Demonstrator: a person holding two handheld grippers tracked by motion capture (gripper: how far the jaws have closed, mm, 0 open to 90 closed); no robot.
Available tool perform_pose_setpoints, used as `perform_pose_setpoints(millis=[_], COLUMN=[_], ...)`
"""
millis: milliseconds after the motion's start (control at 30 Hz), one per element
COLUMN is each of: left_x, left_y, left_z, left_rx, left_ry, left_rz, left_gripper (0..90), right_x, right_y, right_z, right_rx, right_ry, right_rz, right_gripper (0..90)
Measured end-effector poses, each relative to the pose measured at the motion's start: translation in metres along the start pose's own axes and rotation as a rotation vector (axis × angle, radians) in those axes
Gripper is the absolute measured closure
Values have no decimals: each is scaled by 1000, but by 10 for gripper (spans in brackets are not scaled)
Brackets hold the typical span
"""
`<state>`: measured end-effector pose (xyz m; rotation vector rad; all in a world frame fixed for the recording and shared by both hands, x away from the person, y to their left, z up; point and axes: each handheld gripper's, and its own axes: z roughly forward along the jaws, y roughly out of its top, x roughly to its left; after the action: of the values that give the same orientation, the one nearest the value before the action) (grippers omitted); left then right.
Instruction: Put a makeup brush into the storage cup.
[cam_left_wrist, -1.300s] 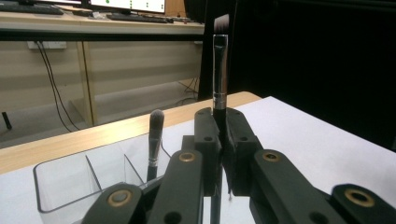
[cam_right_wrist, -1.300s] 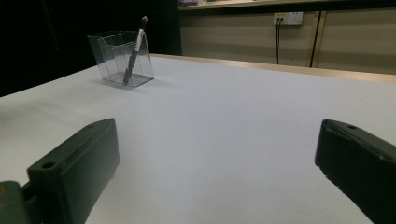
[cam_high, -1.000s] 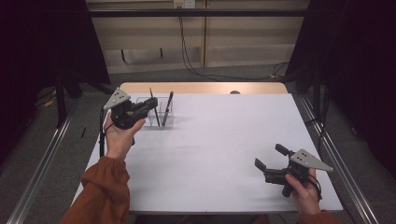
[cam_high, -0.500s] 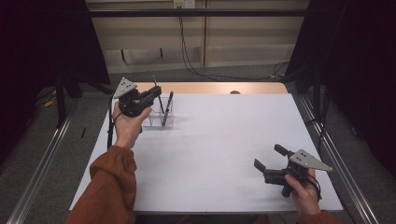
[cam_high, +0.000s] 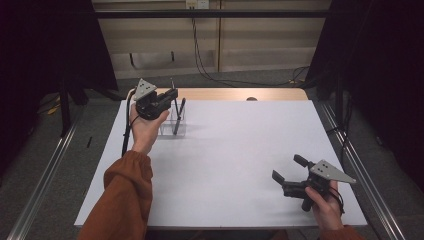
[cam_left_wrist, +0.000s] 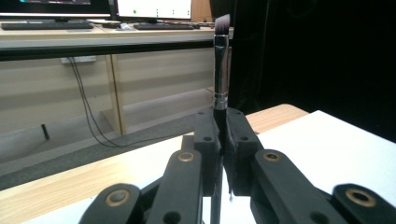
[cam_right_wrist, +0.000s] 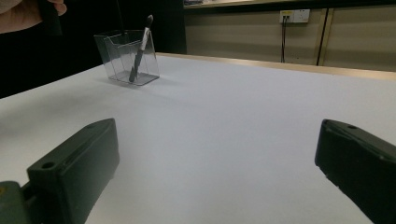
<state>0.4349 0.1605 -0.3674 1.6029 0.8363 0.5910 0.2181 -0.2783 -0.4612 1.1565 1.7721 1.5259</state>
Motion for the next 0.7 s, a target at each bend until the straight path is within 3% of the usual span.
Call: perform_pose_setpoints(millis=[200,700], left_x=[2,-3], left_y=[-4,-12], left_z=[6,17], left_rx=[6,43], left_ry=[13,-11], left_rz=[-11,4], left_gripper=[849,849], right_x=[0,0], right_y=[0,0], right_z=[0,-1], right_rx=[-1,2], right_ry=[2,5], right_rz=[2,1], right_gripper=[0,0])
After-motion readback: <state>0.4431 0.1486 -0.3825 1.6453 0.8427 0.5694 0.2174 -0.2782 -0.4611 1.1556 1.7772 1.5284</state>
